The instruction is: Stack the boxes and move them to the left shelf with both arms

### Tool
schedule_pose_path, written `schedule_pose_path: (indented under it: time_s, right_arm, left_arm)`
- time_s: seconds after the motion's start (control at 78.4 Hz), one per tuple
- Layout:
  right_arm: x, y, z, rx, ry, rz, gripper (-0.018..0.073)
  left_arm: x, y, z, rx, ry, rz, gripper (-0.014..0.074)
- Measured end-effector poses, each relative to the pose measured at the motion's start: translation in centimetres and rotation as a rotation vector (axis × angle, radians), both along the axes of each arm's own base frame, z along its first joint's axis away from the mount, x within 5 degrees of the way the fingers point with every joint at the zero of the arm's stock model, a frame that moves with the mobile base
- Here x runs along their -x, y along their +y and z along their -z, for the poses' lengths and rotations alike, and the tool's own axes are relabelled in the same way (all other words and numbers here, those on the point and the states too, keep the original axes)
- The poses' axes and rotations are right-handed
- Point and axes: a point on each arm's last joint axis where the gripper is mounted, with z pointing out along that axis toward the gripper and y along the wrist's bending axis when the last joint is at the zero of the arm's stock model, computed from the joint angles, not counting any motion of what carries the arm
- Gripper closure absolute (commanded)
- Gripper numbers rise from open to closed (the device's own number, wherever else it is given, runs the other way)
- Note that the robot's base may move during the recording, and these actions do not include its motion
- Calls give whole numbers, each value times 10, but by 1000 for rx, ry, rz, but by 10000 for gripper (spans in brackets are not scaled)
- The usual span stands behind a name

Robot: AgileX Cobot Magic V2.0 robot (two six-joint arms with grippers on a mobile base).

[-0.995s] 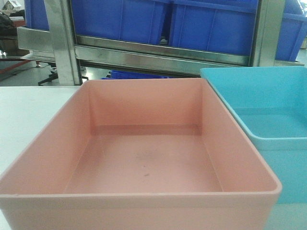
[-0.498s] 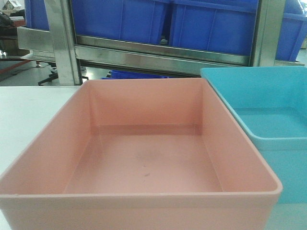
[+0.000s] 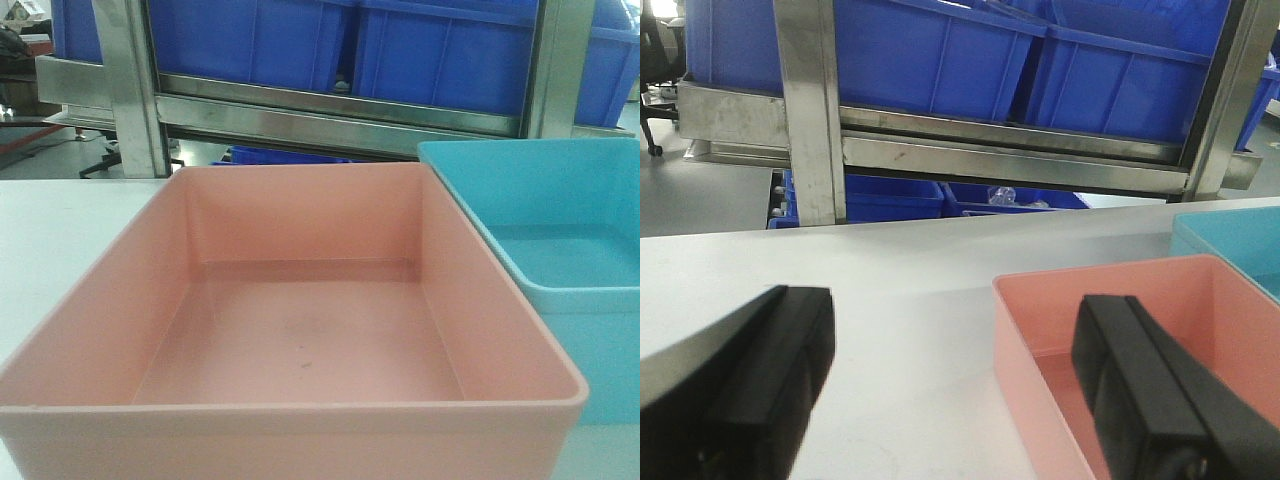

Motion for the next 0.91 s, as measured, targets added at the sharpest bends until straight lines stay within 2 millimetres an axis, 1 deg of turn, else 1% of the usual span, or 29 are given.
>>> schedule_pose_path:
  time_s: [0.102,0.191,0.306,0.408,0.523,0.625,0.651,0.727,0.791,0.906]
  right_arm:
    - [-6,-1,16,-4,40,-6,41]
    - [-9,-1,25,-6,57,-9,43]
    - [-12,-5,34,-8,71,-1,104]
    - [-13,-8,39,-10,82,8,174]
    - [-13,-10,39,-10,78,15,260]
    - [-13,-11,39,-10,78,16,377]
    - [-13,-11,39,-10,78,16,424]
    - [-12,-11,39,-6,78,15,522]
    - [-12,-12,39,-6,78,15,500]
    - [-12,-12,39,-8,87,16,501]
  left_arm:
    - [0,0,0,0,0,0,192]
    - [0,0,0,0,0,0,192]
    - [0,0,0,0,0,0,192]
    - [0,0,0,0,0,0,192]
    - [0,0,0,0,0,0,192]
    - [0,0,0,0,0,0,192]
    - [0,0,0,0,0,0,192]
    - [0,0,0,0,0,0,192]
    - [0,0,0,0,0,0,192]
    - [0,0,0,0,0,0,192]
